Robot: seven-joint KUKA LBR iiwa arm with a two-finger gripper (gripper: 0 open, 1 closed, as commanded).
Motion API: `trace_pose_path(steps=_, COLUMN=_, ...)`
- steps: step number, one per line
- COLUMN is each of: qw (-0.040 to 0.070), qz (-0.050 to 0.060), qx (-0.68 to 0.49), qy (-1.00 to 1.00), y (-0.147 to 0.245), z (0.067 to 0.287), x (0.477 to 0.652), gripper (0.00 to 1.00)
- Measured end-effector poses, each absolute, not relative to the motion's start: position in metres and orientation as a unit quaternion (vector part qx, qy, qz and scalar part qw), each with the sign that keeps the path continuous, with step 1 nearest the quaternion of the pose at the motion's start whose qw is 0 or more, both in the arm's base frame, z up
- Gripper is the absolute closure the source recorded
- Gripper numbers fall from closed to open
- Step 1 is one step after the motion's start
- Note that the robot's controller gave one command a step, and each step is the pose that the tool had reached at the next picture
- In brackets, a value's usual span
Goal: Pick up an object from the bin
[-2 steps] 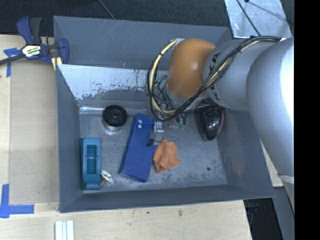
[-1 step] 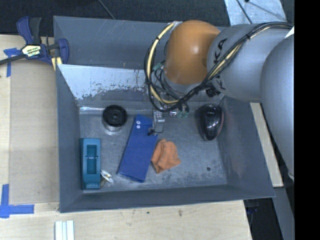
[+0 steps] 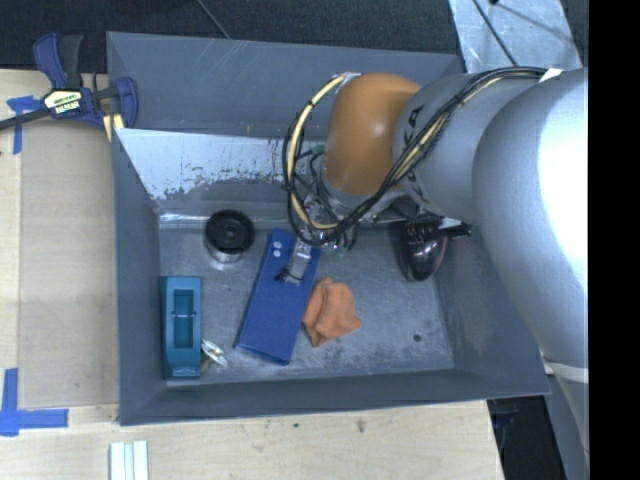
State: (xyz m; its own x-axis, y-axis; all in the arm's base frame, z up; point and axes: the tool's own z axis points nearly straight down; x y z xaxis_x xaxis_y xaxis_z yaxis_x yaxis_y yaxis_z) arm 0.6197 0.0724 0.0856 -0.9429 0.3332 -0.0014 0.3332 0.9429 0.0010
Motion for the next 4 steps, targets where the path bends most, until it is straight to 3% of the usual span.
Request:
trace_pose_path(steps=1, qw=0.005, qz=0.002, qx=0.102, qy=0.995, y=0.066, z=0.074, x=0.630, gripper=1.00)
trace_pose_path(steps=2, qw=0.005, qz=0.002, qx=0.102, qy=0.995, y=0.066, z=0.074, x=0.630, gripper=1.00)
trace_pose_path(steps=3, qw=0.003, qz=0.000, qx=0.102, qy=0.995, y=0.066, z=0.114, x=0.631, gripper=1.00)
trace_pose_path(steps=4, qw=0.003, qz=0.001, qx=0.102, qy=0.995, y=0.065, z=0.134, x=0.631, gripper=1.00)
